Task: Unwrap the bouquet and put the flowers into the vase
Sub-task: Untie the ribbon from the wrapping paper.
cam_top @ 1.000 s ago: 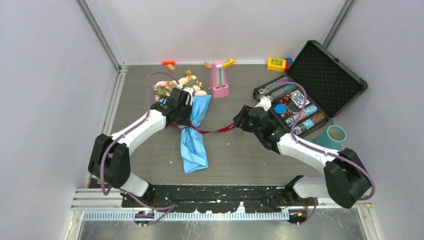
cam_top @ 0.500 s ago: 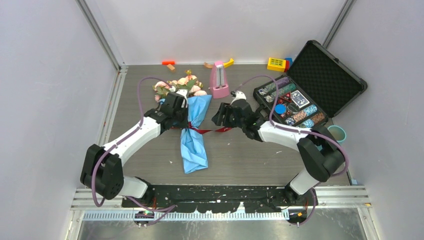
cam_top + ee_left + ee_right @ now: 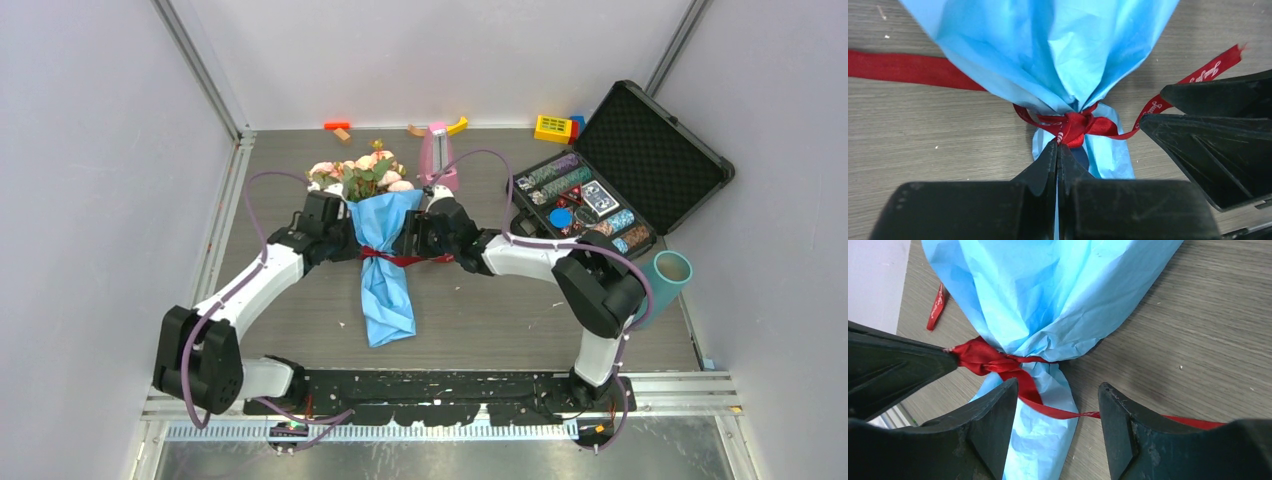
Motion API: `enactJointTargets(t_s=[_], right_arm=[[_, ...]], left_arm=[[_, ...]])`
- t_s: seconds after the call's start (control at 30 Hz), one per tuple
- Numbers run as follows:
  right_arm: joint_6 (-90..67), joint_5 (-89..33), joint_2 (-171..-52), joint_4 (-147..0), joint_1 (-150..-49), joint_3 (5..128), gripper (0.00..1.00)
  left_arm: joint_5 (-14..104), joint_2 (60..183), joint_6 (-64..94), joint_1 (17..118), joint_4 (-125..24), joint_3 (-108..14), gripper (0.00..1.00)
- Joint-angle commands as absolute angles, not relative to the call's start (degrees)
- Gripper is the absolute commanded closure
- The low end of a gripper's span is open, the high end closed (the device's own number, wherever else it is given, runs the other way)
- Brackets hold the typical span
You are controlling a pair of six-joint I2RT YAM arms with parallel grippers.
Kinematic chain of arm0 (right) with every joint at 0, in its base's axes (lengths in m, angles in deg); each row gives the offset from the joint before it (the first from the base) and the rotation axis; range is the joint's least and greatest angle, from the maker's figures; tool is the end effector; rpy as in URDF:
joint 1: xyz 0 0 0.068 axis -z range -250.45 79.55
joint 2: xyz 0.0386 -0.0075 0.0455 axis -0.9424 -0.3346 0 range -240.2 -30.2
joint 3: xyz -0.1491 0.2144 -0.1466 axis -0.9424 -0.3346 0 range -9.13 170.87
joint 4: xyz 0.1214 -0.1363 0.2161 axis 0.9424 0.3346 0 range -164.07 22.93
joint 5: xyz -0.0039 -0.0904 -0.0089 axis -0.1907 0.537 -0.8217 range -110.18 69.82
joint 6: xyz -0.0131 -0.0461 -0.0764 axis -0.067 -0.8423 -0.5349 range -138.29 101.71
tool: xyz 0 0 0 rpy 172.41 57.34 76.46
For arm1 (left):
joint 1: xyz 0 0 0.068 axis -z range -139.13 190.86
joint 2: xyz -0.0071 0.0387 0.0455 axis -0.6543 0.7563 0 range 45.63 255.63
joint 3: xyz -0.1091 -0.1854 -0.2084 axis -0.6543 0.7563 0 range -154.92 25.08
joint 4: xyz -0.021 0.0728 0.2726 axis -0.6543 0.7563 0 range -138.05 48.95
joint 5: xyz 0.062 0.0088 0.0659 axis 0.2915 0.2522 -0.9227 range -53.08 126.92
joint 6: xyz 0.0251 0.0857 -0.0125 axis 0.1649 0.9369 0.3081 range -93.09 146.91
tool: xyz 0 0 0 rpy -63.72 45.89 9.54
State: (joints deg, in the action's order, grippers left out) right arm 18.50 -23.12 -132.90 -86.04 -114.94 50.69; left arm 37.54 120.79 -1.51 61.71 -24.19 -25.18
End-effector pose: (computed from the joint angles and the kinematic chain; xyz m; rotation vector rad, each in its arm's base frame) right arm 0.3207 0.3208 0.1803 -0.1831 2.2353 0.8715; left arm 0.2944 -0.1131 0.2209 -0.1576 2.4571 -0.3984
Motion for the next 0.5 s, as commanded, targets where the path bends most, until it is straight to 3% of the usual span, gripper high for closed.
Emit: enactJointTargets(t_s=[0.0, 0.3, 0.47], right_arm=[[17.34, -23.37, -133.83, -85.72, -115.26, 55.03, 0.35], [17.39, -23.86, -134.46, -84.43, -115.31, 57.58, 0.33], [15.41, -25.77, -137.86, -80.26, -115.34, 63.82, 0.4]], left_arm=[[43.72, 116.41, -4.32, 58.19, -29.01, -22.97, 1.0], [50.03, 114.91, -4.47, 53.63, -29.78, -19.48, 1.0], [53.46, 116.19, -4.89, 51.15, -30.84, -19.04, 1.0]])
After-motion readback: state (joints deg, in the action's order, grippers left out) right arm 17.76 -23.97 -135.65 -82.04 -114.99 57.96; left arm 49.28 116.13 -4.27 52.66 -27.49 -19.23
